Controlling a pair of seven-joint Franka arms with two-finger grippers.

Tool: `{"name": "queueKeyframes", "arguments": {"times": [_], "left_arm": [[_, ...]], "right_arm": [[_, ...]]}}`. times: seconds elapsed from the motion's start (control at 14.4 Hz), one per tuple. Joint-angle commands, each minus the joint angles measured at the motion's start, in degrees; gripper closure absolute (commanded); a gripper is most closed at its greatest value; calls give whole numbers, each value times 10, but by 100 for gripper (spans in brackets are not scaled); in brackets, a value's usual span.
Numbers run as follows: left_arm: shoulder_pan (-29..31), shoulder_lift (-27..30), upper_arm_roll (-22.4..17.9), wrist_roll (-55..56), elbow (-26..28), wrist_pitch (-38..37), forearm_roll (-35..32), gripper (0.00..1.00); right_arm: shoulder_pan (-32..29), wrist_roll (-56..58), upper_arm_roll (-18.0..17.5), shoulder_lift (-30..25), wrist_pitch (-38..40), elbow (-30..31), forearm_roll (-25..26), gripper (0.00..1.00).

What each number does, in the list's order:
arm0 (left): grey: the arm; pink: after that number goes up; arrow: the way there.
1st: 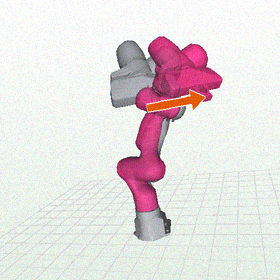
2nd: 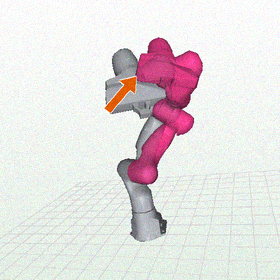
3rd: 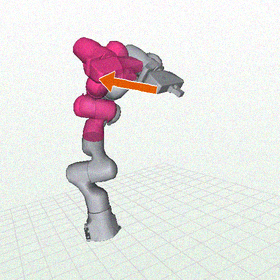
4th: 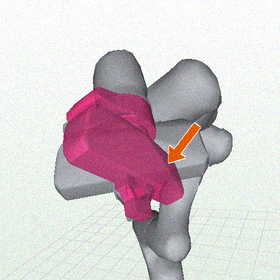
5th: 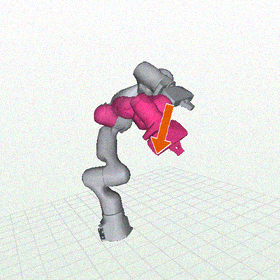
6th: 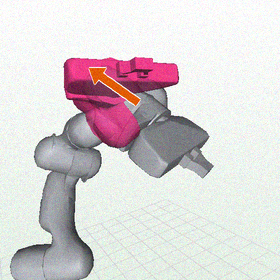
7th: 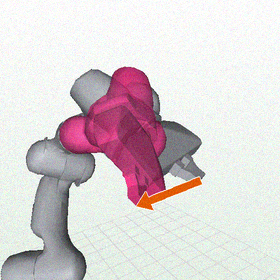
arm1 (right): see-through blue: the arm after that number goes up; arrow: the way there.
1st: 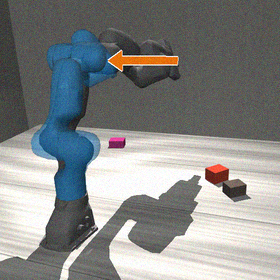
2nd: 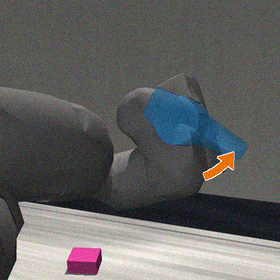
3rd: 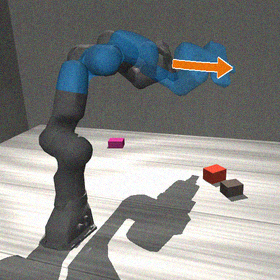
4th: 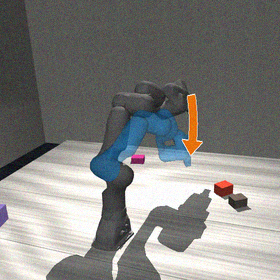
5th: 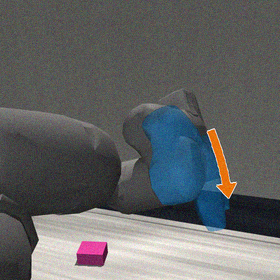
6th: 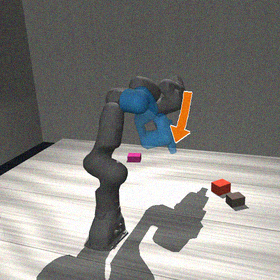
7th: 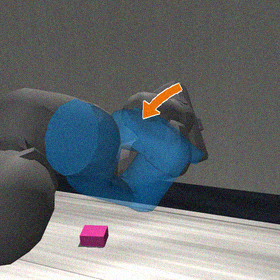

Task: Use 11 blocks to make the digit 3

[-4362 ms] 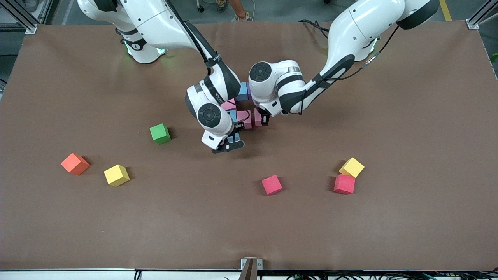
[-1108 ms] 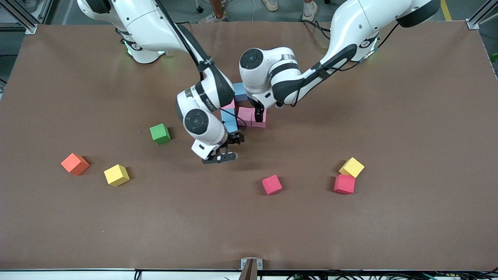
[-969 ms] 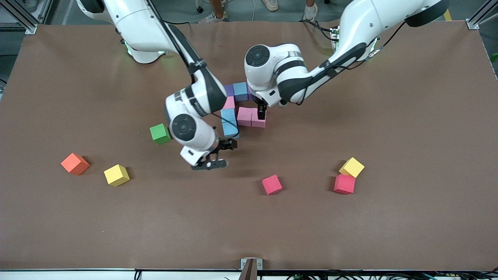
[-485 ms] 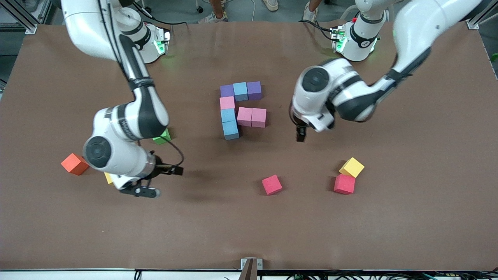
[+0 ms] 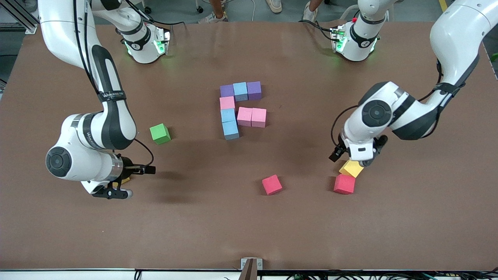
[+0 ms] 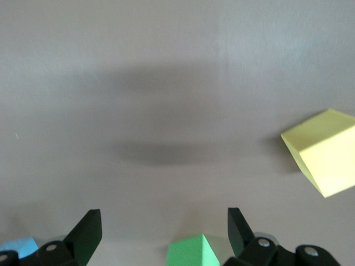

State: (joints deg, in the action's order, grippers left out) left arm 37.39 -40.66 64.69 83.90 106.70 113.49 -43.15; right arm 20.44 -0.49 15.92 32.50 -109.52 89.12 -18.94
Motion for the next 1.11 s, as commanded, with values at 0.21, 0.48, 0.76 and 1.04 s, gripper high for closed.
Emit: {"name": "queueKeyframes", "arguments": {"times": [0.21, 0.48, 0.76, 1.04], "left_arm": [[54, 6, -26, -403, -25, 9, 2, 0], [-1, -48, -61, -476, -115, 27, -3, 0], [-115, -49, -180, -472, -120, 117, 3, 0], [-137, -65, -198, -472, -131, 148, 1, 0]], "right_arm": [[-3, 88, -83, -117, -17, 191, 100, 0], [-8, 128, -108, -146, -103, 296, 105, 0], [-8, 152, -109, -163, -133, 343, 105, 0], [-11, 163, -126, -163, -186, 373, 106, 0]]}}
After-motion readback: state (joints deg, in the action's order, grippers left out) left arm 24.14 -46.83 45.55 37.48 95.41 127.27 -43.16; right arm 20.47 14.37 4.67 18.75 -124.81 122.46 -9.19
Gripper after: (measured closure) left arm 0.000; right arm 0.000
